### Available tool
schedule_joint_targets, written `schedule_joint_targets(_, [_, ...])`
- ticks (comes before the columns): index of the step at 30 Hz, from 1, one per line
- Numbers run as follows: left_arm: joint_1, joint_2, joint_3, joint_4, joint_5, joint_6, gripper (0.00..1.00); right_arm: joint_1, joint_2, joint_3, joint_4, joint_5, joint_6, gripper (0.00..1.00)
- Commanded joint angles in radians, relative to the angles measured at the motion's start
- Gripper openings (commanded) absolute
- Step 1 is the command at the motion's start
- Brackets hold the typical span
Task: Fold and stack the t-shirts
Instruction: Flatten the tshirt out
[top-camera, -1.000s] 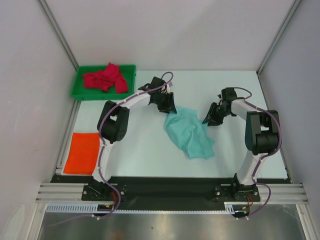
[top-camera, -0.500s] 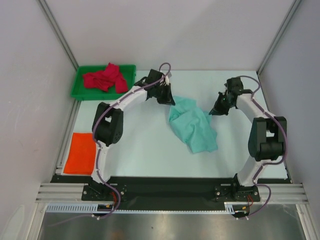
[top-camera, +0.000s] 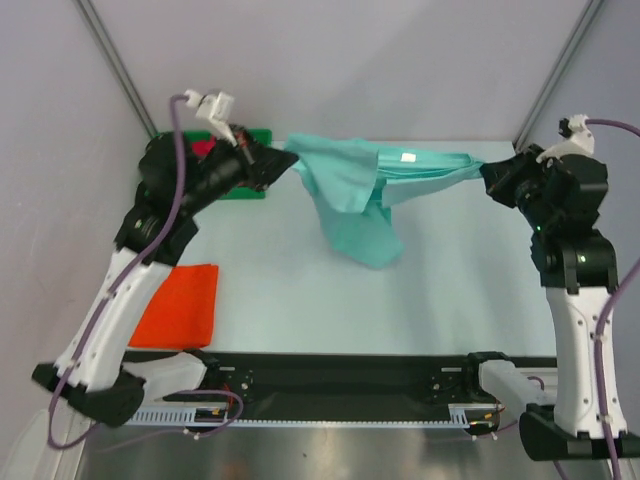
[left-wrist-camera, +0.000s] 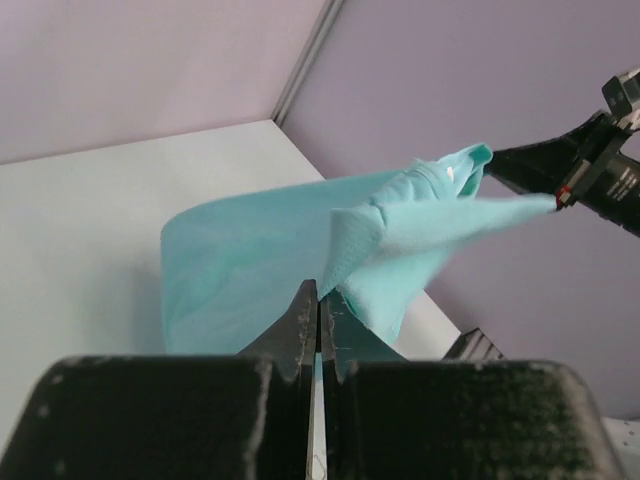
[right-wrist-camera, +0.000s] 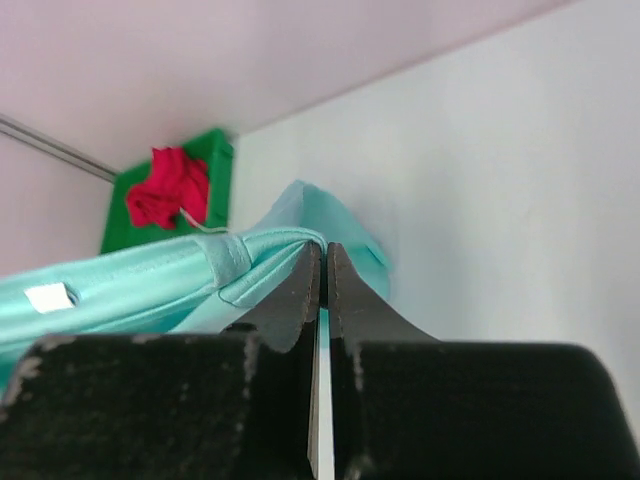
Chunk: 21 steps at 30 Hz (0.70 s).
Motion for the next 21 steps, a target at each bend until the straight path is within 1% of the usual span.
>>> schedule_joint_targets(1, [0.023,-0.112,-0.159,0.017,-0.054,-0.077,0.00,-0.006,-0.029,0.030,-0.036,0.039,0.024,0.00])
schedule_joint_targets(3, [0.031,-0.184,-0.213,0.036,-0.023,-0.100,0.00,-0.006,-0.072,0.043,-0.030,0.014,0.026,0.00])
schedule_joint_targets(5, [0.033,-0.213,-0.225,0.063,0.018,-0.098,0.00,-0.006,-0.104,0.052,-0.024,0.012,0.024,0.00])
schedule_joint_targets(7, [0.033,-0.241,-0.244,0.094,0.091,-0.112,0.00,-0.006,-0.144,0.069,-0.016,0.020,0.020,0.00])
schedule_joint_targets(9, [0.033,-0.253,-0.288,0.167,0.174,-0.149,0.00,-0.006,-0.179,0.064,0.041,0.046,0.023,0.00])
schedule_joint_targets(11, [0.033,-0.255,-0.325,0.212,0.208,-0.184,0.00,-0.008,-0.179,0.052,0.132,0.058,0.049,0.00])
schedule_joint_targets(12, [0.033,-0.256,-0.357,0.230,0.222,-0.208,0.00,-0.005,-0.158,0.044,0.169,0.046,0.054,0.00])
schedule_joint_targets(13, [0.033,-0.250,-0.371,0.256,0.231,-0.213,0.00,-0.006,-0.141,0.026,0.249,0.011,0.055,0.00])
schedule_joint_targets(14, [0.033,-0.241,-0.380,0.250,0.240,-0.203,0.00,-0.002,-0.115,0.020,0.281,-0.001,0.067,0.00])
schedule_joint_targets(15, [0.033,-0.230,-0.382,0.235,0.242,-0.186,0.00,0.004,-0.091,0.015,0.312,-0.007,0.070,0.00])
schedule_joint_targets(16, [0.033,-0.218,-0.382,0.194,0.227,-0.146,0.00,0.029,-0.031,0.011,0.372,-0.020,0.064,0.00])
schedule_joint_targets(17, [0.033,-0.212,-0.382,0.166,0.208,-0.146,0.00,0.044,-0.003,0.014,0.395,-0.023,0.057,0.00])
schedule_joint_targets(18, [0.036,-0.210,-0.382,0.139,0.181,-0.109,0.00,0.061,0.026,0.023,0.419,-0.021,0.045,0.00])
schedule_joint_targets(19, [0.039,-0.205,-0.382,0.113,0.173,-0.095,0.00,0.099,0.073,0.037,0.456,0.009,0.035,0.00])
schedule_joint_targets(20, [0.039,-0.187,-0.374,0.106,0.179,-0.078,0.00,0.112,0.088,0.061,0.476,0.031,0.029,0.00])
schedule_joint_targets(21, [0.037,-0.173,-0.332,0.086,0.179,-0.068,0.01,0.116,0.098,0.076,0.493,0.043,0.029,0.00])
